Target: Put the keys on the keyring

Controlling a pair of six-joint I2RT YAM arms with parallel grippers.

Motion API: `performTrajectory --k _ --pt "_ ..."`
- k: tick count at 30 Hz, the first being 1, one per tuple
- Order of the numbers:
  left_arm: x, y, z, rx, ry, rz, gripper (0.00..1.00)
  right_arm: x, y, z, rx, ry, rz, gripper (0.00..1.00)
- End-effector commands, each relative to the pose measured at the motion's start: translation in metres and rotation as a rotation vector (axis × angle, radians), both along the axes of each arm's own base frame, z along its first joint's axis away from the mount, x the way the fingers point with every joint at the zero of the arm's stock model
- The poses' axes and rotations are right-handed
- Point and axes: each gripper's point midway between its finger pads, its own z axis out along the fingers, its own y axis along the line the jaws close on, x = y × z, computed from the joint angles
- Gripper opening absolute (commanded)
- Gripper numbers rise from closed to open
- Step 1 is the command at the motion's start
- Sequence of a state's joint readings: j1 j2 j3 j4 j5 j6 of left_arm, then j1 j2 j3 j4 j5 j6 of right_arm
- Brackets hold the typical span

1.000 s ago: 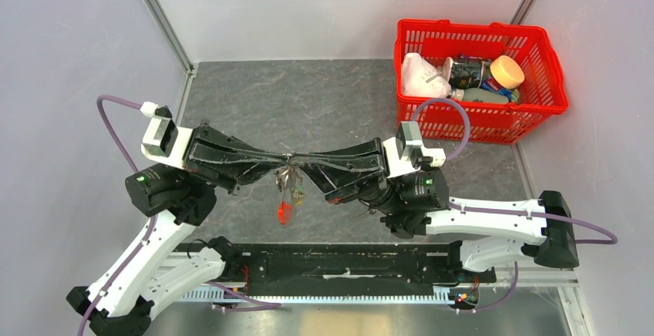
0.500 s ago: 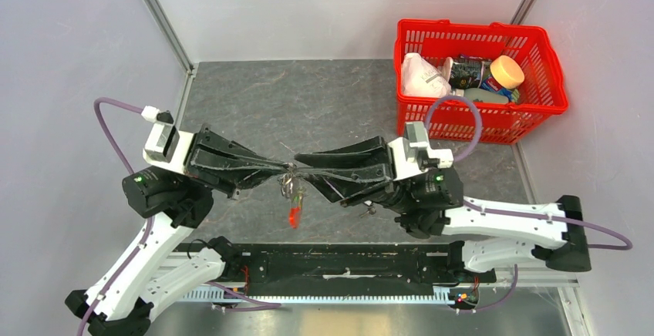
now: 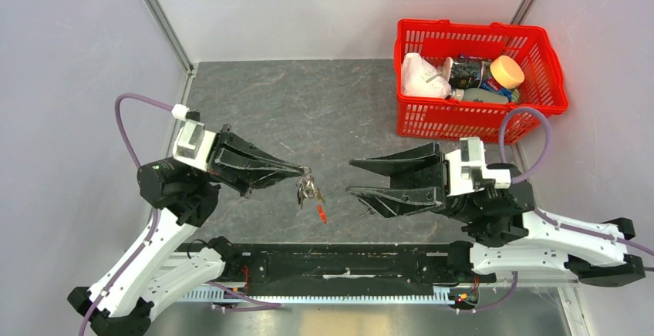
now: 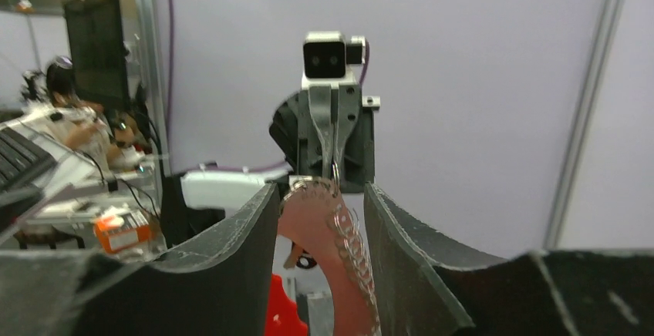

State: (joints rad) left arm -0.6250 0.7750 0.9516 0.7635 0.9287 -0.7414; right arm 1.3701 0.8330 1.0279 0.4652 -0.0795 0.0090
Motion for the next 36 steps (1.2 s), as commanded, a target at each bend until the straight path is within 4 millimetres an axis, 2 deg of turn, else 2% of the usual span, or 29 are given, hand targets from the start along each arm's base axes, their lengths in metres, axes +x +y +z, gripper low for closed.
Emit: performTrajectory --k 1,5,8,15,27,31,36 --pt "0.005 -0.006 -0.017 0.051 -0.041 0.017 0.02 0.022 0.01 -0.056 -0.26 0.015 -0.123 0.52" --pt "0.01 -0.007 -0.038 0.096 -0.088 0.078 0.02 0.04 0.007 -0.093 -0.426 0.061 -0.223 0.52" --pt "0.019 -0.003 -0.052 0.097 -0.148 0.183 0.02 0.052 -0.001 -0.113 -0.482 0.097 -0.291 0.53" --pt "0.051 0.006 -0.082 0.164 -0.226 0.426 0.02 0.068 -0.014 -0.158 -0.592 0.179 -0.393 0.54" --pt "0.061 0.009 -0.101 0.181 -0.383 0.515 0.02 0.105 -0.036 -0.252 -0.761 0.36 -0.64 0.61" --pt "0.061 0.01 -0.106 0.182 -0.403 0.525 0.02 0.117 -0.041 -0.27 -0.801 0.387 -0.699 0.61" --pt "0.062 0.01 -0.108 0.187 -0.409 0.526 0.02 0.126 -0.044 -0.278 -0.811 0.422 -0.717 0.61"
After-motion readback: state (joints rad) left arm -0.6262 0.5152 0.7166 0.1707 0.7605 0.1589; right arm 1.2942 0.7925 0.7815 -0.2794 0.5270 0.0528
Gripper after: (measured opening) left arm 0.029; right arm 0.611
